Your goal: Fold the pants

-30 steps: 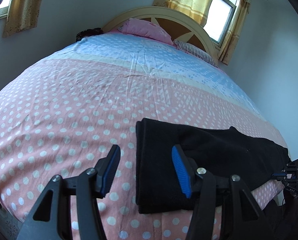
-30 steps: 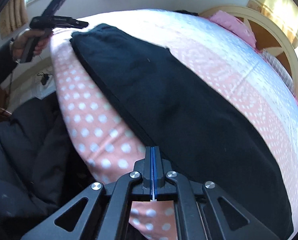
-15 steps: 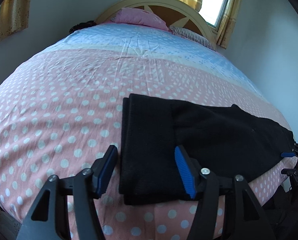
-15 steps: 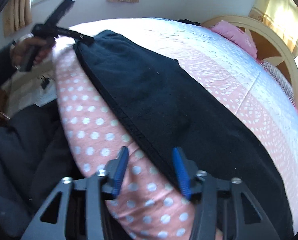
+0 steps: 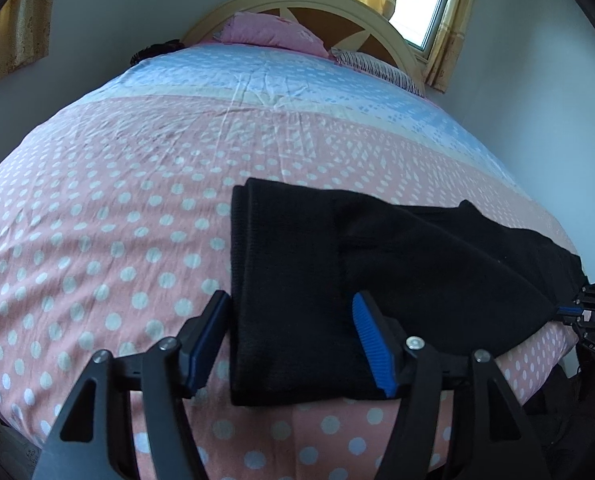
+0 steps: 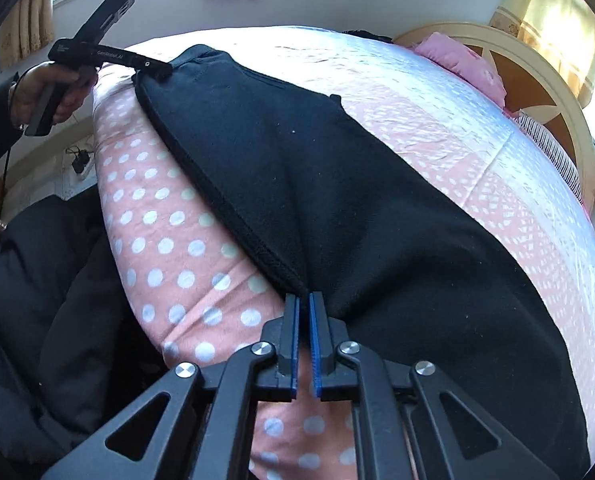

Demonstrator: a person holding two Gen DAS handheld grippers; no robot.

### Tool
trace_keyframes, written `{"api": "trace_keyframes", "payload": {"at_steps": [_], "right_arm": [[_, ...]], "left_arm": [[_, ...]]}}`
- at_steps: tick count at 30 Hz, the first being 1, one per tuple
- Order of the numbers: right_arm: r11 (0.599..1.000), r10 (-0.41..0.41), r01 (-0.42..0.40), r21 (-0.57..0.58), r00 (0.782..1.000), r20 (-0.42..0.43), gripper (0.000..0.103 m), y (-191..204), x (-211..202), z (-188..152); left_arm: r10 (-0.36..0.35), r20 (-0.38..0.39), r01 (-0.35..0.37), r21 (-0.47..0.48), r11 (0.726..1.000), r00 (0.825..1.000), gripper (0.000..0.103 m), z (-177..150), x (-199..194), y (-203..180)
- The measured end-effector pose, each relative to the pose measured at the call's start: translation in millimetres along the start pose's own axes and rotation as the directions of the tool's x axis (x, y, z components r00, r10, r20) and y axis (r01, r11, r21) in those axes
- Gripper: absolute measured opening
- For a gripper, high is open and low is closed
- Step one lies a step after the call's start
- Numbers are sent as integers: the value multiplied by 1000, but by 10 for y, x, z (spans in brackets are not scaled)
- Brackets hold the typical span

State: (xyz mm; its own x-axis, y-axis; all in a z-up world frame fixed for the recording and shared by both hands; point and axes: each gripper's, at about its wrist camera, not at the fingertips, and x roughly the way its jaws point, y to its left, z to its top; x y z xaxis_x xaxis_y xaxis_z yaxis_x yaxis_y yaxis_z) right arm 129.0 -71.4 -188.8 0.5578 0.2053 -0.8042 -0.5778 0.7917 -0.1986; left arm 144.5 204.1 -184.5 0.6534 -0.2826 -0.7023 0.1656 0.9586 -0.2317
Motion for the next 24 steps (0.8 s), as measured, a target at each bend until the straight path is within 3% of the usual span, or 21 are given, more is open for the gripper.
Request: {"api": "trace_keyframes", "payload": {"at_steps": [4, 8, 10, 12, 15, 17, 19, 22, 24], "right_arm": [[998, -7, 5, 56, 999, 34, 38, -207, -252, -43], [976, -71, 56, 212, 995, 66, 39, -800, -608, -219], [928, -168, 138, 346, 984, 58, 39, -1276, -842, -412], [845, -258, 213, 491, 966, 24, 39, -1727, -1069, -656], [629, -307, 244, 738, 950, -52, 39, -2399, -1454, -1261], [470, -327, 278, 837, 936, -128, 39, -2660, -1666, -1736], [366, -325, 321, 873, 924, -203, 39, -2753, -1791, -2156], [245, -284, 318, 916, 927, -246, 39, -2779, -1845, -2636], [198, -270, 277, 940, 937, -220, 39, -2818, -1856, -2870]], "left_arm": [[14, -3, -14, 11, 1000, 1000, 66, 11, -31, -2], [54, 44, -55, 16, 998, 998, 66, 71, -181, -8], [78, 85, -79, 17, 997, 993, 66, 131, -270, -58], [66, 116, -69, 23, 997, 991, 66, 187, -329, -141], [47, 124, -55, 66, 996, 991, 67, 238, -289, -323], [31, 107, -40, 88, 995, 994, 70, 258, -178, -414], [24, 92, -33, 99, 995, 995, 70, 274, -59, -476], [24, 65, -29, 86, 996, 998, 70, 251, 58, -460], [26, 57, -31, 80, 996, 998, 70, 230, 100, -443]]}}
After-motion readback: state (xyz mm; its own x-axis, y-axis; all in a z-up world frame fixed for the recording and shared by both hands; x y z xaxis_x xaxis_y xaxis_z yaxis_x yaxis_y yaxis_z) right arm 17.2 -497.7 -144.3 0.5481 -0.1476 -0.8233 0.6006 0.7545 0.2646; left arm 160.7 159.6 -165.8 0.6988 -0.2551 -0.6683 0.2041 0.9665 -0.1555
